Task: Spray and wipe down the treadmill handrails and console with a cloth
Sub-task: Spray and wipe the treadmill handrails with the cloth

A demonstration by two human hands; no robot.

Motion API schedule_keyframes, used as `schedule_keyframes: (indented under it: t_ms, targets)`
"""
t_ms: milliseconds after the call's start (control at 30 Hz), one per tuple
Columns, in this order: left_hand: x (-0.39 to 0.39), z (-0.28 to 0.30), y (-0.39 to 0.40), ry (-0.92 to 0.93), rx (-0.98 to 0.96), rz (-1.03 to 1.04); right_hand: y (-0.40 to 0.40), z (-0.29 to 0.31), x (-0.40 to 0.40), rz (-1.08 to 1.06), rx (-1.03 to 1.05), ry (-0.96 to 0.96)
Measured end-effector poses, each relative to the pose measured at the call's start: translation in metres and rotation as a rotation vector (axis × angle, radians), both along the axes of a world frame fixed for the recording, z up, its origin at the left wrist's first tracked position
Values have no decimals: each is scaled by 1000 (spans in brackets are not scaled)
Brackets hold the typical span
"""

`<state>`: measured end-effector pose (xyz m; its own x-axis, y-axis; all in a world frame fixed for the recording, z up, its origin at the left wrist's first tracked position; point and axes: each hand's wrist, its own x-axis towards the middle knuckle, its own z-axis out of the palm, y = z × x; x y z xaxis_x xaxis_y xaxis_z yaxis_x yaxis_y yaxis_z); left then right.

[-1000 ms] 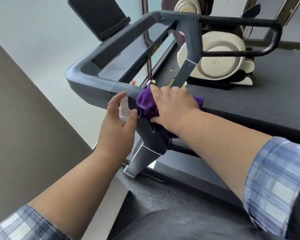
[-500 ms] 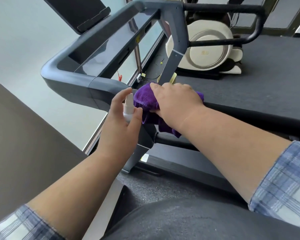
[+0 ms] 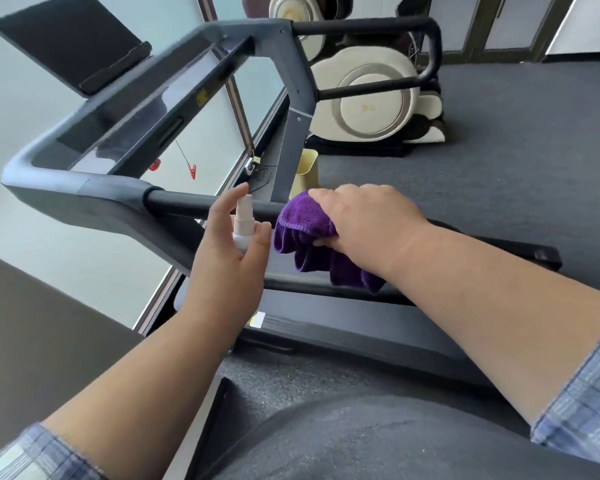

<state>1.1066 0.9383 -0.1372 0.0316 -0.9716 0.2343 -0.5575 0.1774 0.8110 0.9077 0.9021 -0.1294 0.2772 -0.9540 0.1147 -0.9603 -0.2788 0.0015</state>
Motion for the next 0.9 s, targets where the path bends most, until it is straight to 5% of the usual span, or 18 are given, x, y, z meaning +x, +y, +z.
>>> schedule_keyframes:
  t_ms: [333, 567, 700, 900]
  targets:
    - [-82, -19, 44, -26, 14, -36, 50, -8, -118, -132, 158, -381]
    - [-103, -21, 70, -61, 51, -29, 83, -97, -154, -198, -9, -1022]
    - [-104, -20, 74, -62, 54, -11, 93, -137, -159, -262, -39, -1094]
    - [-100, -14, 76, -97, 46, 31, 121, -180, -162, -502, 207, -1143]
